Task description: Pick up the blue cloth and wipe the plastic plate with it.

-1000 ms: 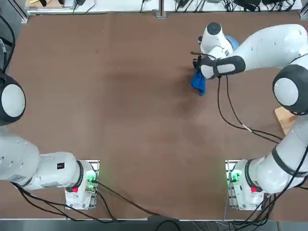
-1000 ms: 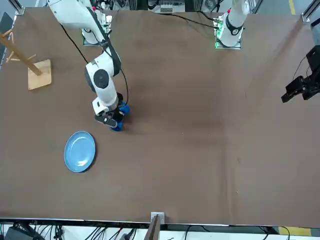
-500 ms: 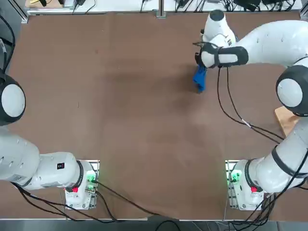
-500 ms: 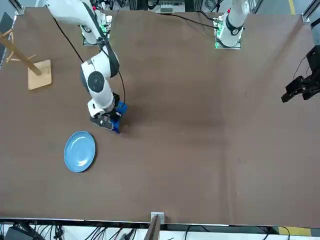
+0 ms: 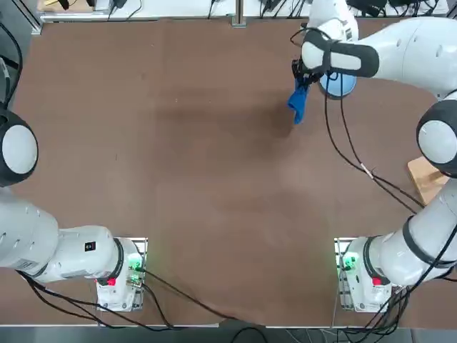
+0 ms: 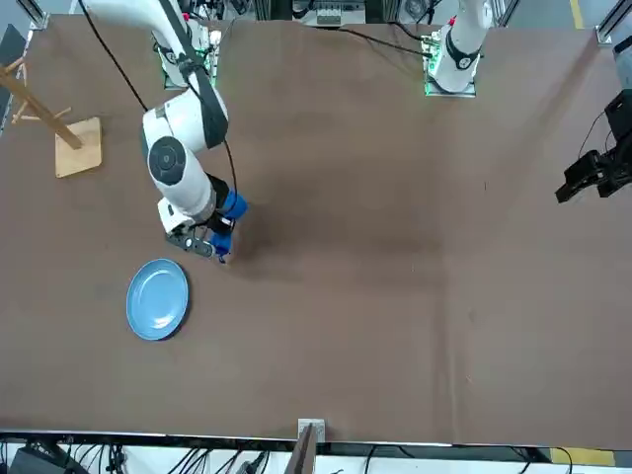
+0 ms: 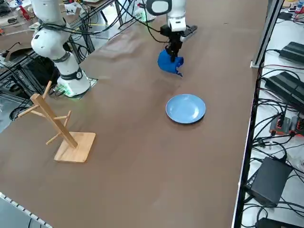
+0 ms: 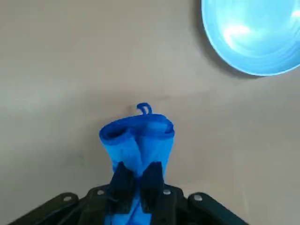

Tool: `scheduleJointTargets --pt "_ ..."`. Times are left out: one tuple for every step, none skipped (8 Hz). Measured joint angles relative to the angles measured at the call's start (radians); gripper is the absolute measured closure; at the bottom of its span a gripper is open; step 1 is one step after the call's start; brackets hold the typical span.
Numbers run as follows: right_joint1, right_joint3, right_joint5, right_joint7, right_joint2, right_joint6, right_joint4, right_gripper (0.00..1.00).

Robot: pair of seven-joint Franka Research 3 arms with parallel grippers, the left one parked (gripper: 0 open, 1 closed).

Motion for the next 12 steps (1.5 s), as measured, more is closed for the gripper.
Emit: scheduleJointTargets --pt "-0.003 0.001 0.0 -0.021 0.001 -0.008 0.001 0.89" --pt "-0.013 0.001 0.0 -0.058 0.0 -0.029 0.012 0.89" --pt "-0.036 0.001 0.0 -0.122 -0.001 -0.065 0.041 0.89" --pt "-0.077 0.001 0.001 -0.211 -0.002 -0.106 0.083 0.89" --pt "-0.133 0.0 0.001 -0.31 -0.002 -0.132 0.126 0.89" --pt "-0.194 -0.001 0.003 -0.412 -0.001 -0.145 0.16 0.89" --pt "-0.247 -0.002 0.004 -0.506 0.003 -0.152 0.185 0.89" --pt "-0.285 -0.002 0.004 -0.579 0.016 -0.157 0.209 0.89" --pt "-0.306 -0.002 0.004 -0.625 0.038 -0.159 0.231 0.89" --pt "-0.319 -0.002 0.004 -0.654 0.068 -0.158 0.252 0.89" --pt "-0.332 -0.002 0.003 -0.671 0.104 -0.151 0.269 0.89" --pt "-0.348 -0.003 -0.003 -0.686 0.146 -0.124 0.282 0.89"
